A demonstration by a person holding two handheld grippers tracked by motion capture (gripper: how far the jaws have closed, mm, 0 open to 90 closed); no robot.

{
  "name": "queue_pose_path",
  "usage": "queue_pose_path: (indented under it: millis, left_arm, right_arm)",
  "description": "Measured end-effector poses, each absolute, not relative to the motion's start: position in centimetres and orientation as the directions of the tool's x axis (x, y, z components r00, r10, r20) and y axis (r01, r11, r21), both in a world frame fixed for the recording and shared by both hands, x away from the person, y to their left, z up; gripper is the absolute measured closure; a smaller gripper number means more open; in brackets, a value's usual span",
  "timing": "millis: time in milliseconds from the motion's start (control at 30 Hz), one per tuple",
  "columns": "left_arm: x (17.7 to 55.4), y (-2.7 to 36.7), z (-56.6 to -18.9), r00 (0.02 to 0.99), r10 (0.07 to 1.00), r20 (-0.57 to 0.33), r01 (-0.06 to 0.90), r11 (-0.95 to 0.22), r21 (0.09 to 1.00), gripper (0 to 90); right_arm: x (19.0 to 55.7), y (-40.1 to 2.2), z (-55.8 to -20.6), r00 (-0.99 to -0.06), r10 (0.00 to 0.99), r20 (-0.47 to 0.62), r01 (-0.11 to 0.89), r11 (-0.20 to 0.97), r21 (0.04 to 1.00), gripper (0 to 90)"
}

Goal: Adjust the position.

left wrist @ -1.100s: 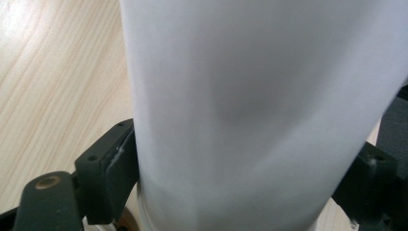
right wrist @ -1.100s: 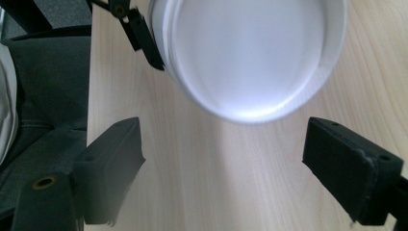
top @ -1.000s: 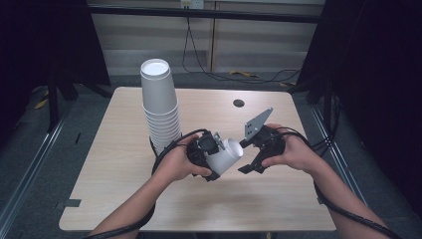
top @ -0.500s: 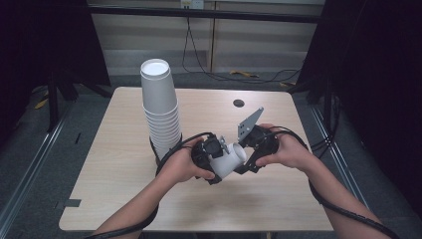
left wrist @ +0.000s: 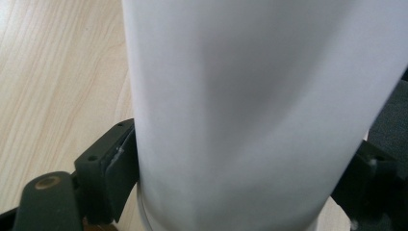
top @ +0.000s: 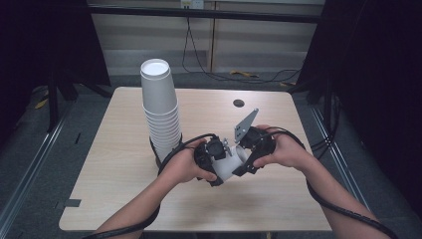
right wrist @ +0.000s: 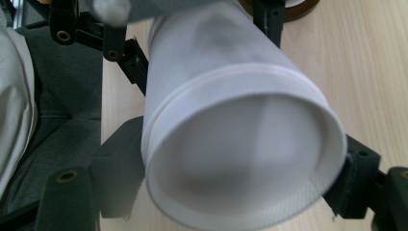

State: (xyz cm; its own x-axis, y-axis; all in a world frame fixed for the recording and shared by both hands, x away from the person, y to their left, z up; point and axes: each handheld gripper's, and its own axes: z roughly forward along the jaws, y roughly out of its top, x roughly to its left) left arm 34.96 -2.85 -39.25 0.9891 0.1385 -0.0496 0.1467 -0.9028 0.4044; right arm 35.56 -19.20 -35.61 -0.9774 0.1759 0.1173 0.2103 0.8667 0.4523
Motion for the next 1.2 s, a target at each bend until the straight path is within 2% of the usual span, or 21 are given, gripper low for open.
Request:
queue_pose_path:
  millis: [100,133,267,433,533,967,1200]
  left_arm:
    - [34.8,-3.0,-39.4,0.988,0.145,-0.059,0.156,-0.894,0.419,15.5]
    - [34.9,-3.0,-39.3,0.991,0.122,-0.046,0.131,-0.906,0.404,15.5]
    - [34.7,-3.1,-39.6,0.99,0.129,-0.063,0.144,-0.899,0.415,15.5]
    - [34.8,-3.2,-39.7,0.992,0.115,-0.053,0.127,-0.904,0.409,15.5]
    - [34.9,-3.1,-39.7,0.994,0.1,-0.035,0.105,-0.896,0.432,13.0]
    - [35.2,-2.4,-39.9,0.995,0.083,-0.058,0.101,-0.86,0.501,8.8]
    - [35.2,-2.4,-39.5,0.995,0.084,-0.061,0.103,-0.859,0.501,12.3]
  right_arm:
    - [35.6,-19.0,-35.8,-0.983,0.146,0.109,0.181,0.863,0.472,21.9]
    - [35.6,-19.0,-35.8,-0.984,0.141,0.111,0.177,0.863,0.472,22.1]
    - [35.4,-19.1,-35.7,-0.977,0.164,0.135,0.209,0.864,0.458,22.9]
    - [35.3,-19.1,-35.9,-0.982,0.144,0.123,0.185,0.864,0.468,25.1]
    - [35.2,-19.3,-35.8,-0.98,0.157,0.119,0.195,0.864,0.465,25.3]
    - [35.1,-20.5,-36.3,-0.978,0.174,0.114,0.208,0.835,0.51,25.6]
    - [35.1,-21.0,-36.1,-0.978,0.171,0.123,0.21,0.818,0.535,25.5]
